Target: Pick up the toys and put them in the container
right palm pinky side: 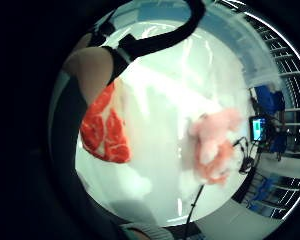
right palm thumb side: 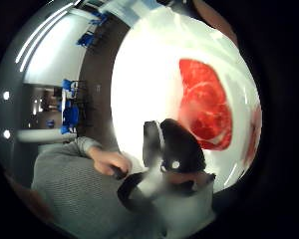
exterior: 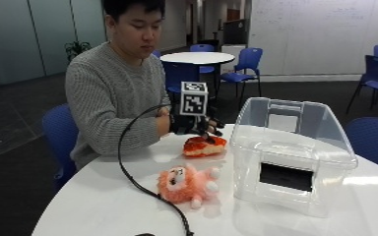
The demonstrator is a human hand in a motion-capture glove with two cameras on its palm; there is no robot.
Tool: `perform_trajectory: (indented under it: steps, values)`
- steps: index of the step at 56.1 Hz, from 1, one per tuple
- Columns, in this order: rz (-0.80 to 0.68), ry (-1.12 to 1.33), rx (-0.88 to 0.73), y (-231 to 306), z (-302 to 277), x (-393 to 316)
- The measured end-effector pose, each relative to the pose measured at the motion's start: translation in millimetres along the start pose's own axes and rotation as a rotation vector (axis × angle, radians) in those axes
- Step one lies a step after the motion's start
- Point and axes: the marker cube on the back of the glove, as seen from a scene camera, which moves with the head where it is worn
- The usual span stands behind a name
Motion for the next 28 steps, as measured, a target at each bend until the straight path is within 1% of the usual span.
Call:
perform_trajectory:
  steps: [4, 8, 17, 22, 25, 28]
  values:
    - [0.008, 0.021, -0.105, 0, 45, -7]
    - [0.028, 0.010, -0.132, 1, 70, -9]
    - [0.078, 0.101, -0.045, -1, 69, -15]
    - [0.087, 0.132, 0.079, -12, 65, -13]
    - [0.077, 0.074, 0.146, -16, 61, -14]
    - [0.046, -0.048, 0.156, -17, 44, -13]
